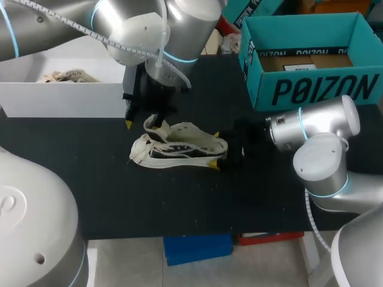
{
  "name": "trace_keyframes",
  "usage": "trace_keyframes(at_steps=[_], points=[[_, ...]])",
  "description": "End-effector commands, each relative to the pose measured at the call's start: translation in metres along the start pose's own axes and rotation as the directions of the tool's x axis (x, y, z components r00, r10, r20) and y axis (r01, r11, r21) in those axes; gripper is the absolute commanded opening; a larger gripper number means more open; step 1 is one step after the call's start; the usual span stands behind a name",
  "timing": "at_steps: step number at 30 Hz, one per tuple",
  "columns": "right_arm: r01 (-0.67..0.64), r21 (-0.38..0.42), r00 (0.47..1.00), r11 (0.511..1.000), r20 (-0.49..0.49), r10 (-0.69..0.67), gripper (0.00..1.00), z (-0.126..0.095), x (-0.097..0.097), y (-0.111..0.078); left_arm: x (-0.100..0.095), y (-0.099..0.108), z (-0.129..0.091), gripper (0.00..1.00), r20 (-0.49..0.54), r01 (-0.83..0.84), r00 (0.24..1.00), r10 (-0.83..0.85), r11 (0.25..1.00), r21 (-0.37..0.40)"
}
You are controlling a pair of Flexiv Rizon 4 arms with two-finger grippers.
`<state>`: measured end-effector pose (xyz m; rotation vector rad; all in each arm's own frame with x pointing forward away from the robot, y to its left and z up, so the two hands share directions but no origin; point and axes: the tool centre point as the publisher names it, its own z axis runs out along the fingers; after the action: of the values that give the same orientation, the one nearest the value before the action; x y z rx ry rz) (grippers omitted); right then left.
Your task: Take the shoe out of the shoebox, open the shoe tongue, remove and reinsert the insole, then place the shoe into the shoebox
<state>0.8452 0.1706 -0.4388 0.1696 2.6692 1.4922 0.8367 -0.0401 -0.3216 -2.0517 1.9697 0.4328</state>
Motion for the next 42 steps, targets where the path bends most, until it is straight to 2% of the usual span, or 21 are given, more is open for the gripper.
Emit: trace_keyframes(at_steps=[1, 10, 19, 23, 26, 28, 29, 31, 32, 33, 34, 35, 36, 37, 39, 42], points=[[-0.001, 0.002, 1.000, 1.000, 0.001, 0.001, 0.00, 0.002, 0.000, -0.002, -0.011, 0.003, 0.011, 1.00, -0.067, 0.001, 0.998, -0.001, 1.000, -0.006], [-0.001, 0.002, 1.000, 1.000, 0.001, 0.001, 0.00, 0.002, 0.000, -0.002, -0.015, 0.003, 0.040, 1.00, -0.048, 0.017, 0.999, -0.019, 0.999, -0.036], [-0.001, 0.002, 1.000, 1.000, 0.001, 0.001, 0.00, 0.002, 0.000, -0.002, -0.014, 0.003, 0.051, 1.00, -0.054, 0.010, 0.998, -0.014, 0.998, -0.062], [-0.001, 0.002, 1.000, 1.000, 0.001, 0.001, 0.00, 0.002, 0.000, -0.002, -0.023, 0.001, 0.037, 1.00, -0.130, -0.028, 0.991, 0.025, 0.999, -0.024], [-0.001, 0.002, 1.000, 1.000, 0.001, 0.001, 0.00, 0.002, 0.000, -0.002, -0.032, 0.001, 0.013, 1.00, -0.275, -0.137, 0.950, 0.150, 0.988, 0.065], [-0.001, 0.002, 1.000, 1.000, 0.001, 0.001, 0.00, 0.002, 0.000, -0.002, -0.037, 0.002, -0.007, 1.00, -0.382, -0.243, 0.882, 0.275, 0.961, 0.132], [-0.001, 0.002, 1.000, 1.000, 0.001, 0.001, 0.00, 0.002, 0.000, -0.002, -0.037, 0.004, -0.019, 1.00, -0.429, -0.335, 0.817, 0.384, 0.923, 0.188], [-0.001, 0.002, 1.000, 1.000, 0.001, 0.001, 0.00, 0.002, 0.000, -0.002, -0.035, 0.006, -0.033, 1.00, -0.497, -0.477, 0.686, 0.531, 0.844, 0.243], [-0.001, 0.002, 1.000, 1.000, 0.001, 0.001, 0.00, 0.002, 0.000, -0.002, -0.031, 0.010, -0.042, 0.49, -0.497, -0.597, 0.560, 0.663, 0.739, 0.312], [-0.001, 0.002, 1.000, 1.000, 0.001, 0.001, 0.00, 0.002, 0.000, -0.002, -0.029, 0.012, -0.046, 0.40, -0.504, -0.643, 0.485, 0.715, 0.682, 0.348], [-0.001, 0.002, 1.000, 1.000, 0.001, 0.001, 0.00, 0.002, 0.000, -0.002, -0.024, 0.014, -0.051, 0.27, -0.493, -0.716, 0.376, 0.785, 0.584, 0.384], [-0.001, 0.002, 1.000, 1.000, 0.001, 0.001, 0.00, 0.002, 0.000, -0.002, -0.019, 0.017, -0.054, 0.19, -0.457, -0.773, 0.269, 0.848, 0.473, 0.423], [-0.001, 0.002, 1.000, 1.000, 0.001, 0.001, 0.00, 0.002, 0.000, -0.002, -0.012, 0.023, -0.057, 0.08, -0.377, -0.822, 0.147, 0.914, 0.325, 0.468], [-0.001, 0.002, 1.000, 1.000, 0.001, 0.001, 0.00, 0.002, 0.000, -0.002, -0.008, 0.026, -0.058, 0.09, -0.345, -0.838, 0.119, 0.931, 0.280, 0.468], [-0.001, 0.002, 1.000, 1.000, 0.001, 0.001, 0.00, 0.002, 0.000, -0.002, 0.005, 0.032, -0.059, 0.00, -0.263, -0.871, 0.068, 0.962, 0.186, 0.455], [-0.001, 0.002, 1.000, 1.000, 0.001, 0.001, 0.00, 0.002, 0.000, -0.002, 0.024, 0.039, -0.060, 0.00, -0.155, -0.900, -0.004, 0.988, 0.064, 0.432]])
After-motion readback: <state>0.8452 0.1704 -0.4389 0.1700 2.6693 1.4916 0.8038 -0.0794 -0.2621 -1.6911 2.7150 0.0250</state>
